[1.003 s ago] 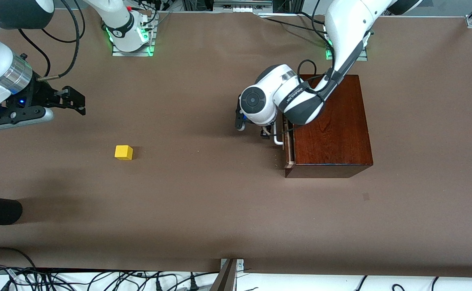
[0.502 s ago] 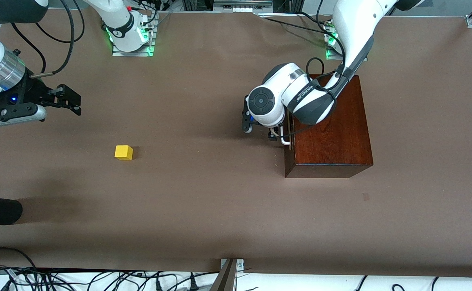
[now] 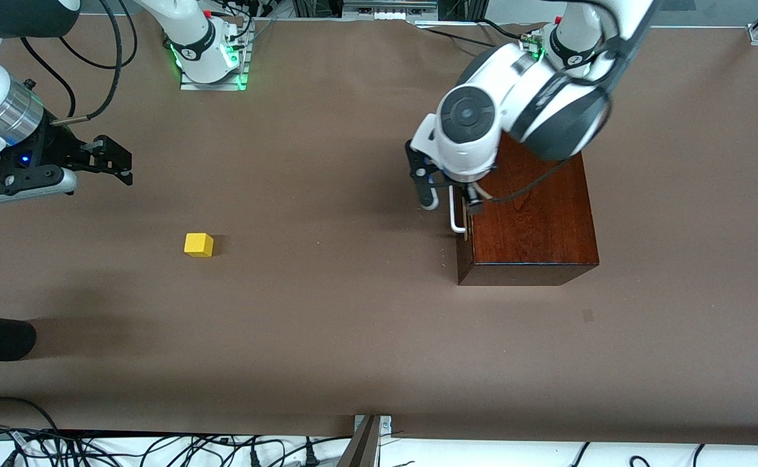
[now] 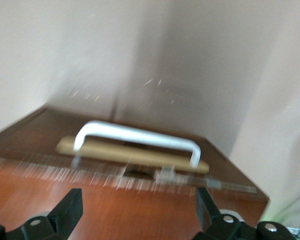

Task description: Open drawer, take yellow block, close drawer

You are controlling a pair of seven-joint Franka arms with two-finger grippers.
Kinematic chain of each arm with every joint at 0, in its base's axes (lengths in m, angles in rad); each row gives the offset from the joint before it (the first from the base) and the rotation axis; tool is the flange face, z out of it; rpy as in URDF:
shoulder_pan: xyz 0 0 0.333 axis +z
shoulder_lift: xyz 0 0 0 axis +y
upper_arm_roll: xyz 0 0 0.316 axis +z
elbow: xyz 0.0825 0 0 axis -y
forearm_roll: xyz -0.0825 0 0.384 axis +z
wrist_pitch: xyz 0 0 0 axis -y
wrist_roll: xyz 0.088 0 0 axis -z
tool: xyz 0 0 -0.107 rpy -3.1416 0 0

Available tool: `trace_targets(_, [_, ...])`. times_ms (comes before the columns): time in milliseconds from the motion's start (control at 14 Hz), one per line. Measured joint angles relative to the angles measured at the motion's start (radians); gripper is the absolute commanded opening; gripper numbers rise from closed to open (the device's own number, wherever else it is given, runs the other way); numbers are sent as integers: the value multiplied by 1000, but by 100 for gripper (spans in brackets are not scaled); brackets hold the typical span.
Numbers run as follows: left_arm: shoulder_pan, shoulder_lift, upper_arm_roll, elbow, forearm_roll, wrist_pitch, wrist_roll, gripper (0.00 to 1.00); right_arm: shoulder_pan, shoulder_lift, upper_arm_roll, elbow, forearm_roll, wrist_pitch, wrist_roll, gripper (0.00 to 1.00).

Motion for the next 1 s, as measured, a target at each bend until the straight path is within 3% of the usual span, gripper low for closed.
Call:
trace_targets(215, [93,-21,12,119,0,-103,-10,100,0,0,0,1,0,-63,0,100])
trace_targets(645, [207,-30,67,252,-1,-204,-52,100,0,0,1,2,0,-88,0,100])
trace_targets(860, [209,-106,116,232,-8,-196,-296,100,0,0,1,2,0,-88,0,100])
trace_targets(1003, [204,-208,155,130,-43,-132,-490,100,0,0,2,3,0,-88,0,100])
